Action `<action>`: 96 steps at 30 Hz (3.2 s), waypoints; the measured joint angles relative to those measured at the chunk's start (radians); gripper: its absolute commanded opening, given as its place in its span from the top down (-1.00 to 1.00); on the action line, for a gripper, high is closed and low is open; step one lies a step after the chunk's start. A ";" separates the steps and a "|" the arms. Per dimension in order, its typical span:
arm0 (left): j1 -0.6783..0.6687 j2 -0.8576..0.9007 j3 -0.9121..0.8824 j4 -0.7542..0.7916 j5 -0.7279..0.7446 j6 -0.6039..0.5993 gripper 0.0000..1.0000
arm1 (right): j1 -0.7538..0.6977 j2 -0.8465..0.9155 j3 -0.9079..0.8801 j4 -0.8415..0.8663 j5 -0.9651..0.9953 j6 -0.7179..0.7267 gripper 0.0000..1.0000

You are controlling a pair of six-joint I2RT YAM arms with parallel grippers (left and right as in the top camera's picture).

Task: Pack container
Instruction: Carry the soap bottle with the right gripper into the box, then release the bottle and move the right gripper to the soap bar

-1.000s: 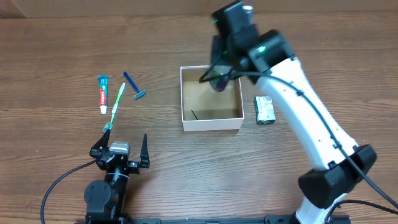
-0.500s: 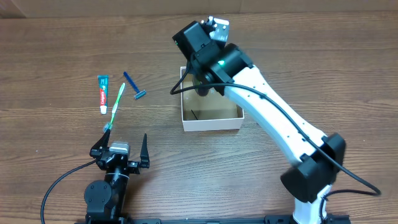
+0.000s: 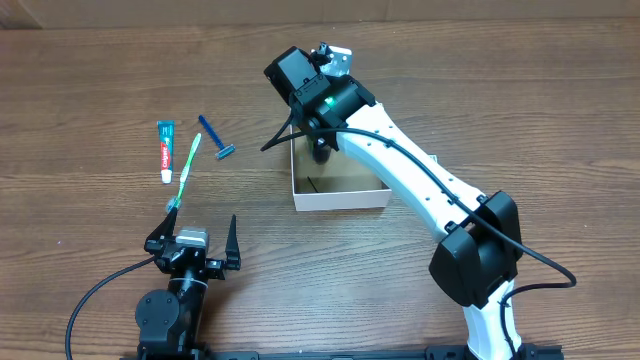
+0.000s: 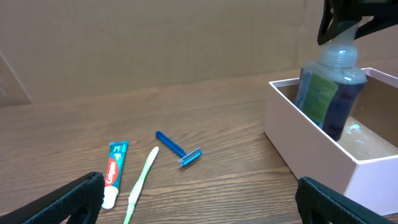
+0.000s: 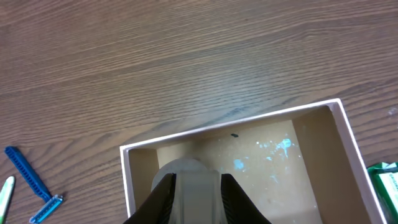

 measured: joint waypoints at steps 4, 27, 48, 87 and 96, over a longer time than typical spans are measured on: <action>0.000 0.000 0.000 0.000 0.000 0.000 -1.00 | 0.000 0.000 -0.005 0.047 0.000 0.001 0.92; 0.000 0.000 0.000 0.000 0.000 0.000 -1.00 | 0.000 0.000 -0.184 0.274 -0.031 0.000 -0.29; 0.000 0.000 0.000 0.000 0.000 0.000 -1.00 | -0.008 0.001 0.241 -0.083 -0.090 -0.159 -1.00; 0.000 0.000 0.000 0.000 0.000 0.000 -1.00 | -0.565 -0.014 -0.373 -0.239 -0.548 -0.510 -1.00; 0.000 0.000 0.000 0.000 0.000 0.000 -1.00 | -0.570 -0.017 -0.535 -0.072 -0.553 -0.540 -0.93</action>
